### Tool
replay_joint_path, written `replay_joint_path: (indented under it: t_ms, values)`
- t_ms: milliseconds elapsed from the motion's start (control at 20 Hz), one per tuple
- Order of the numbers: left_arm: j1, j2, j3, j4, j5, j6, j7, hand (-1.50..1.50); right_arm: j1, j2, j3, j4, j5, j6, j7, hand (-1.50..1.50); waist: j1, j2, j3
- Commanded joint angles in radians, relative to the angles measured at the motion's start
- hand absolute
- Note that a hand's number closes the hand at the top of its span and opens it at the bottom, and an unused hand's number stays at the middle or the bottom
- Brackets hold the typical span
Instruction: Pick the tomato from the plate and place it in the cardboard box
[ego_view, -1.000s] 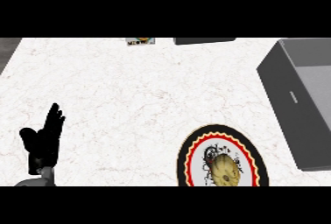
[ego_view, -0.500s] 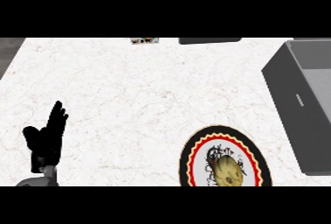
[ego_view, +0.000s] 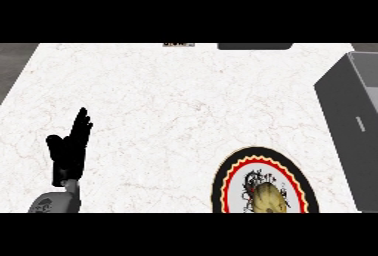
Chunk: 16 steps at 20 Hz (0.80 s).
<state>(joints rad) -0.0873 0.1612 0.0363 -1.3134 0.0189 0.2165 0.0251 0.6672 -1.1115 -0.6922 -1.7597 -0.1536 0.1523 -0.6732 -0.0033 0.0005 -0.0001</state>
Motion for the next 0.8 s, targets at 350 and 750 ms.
replay_joint_path:
  t_ms: [350, 750]
  values:
    - [-0.045, -0.015, -0.004, 0.04, -0.018, -0.008, -0.015, 0.0, -0.516, -0.059, 0.396, 0.381, 0.137, -0.003, 0.011, 1.5, 0.04, 0.008, 0.001]
    - [-0.094, -0.004, -0.007, 0.016, -0.011, -0.03, 0.048, 0.0, -0.835, 0.057, 0.596, 0.694, 0.31, -0.019, 0.095, -1.5, 0.055, 0.011, 0.002]
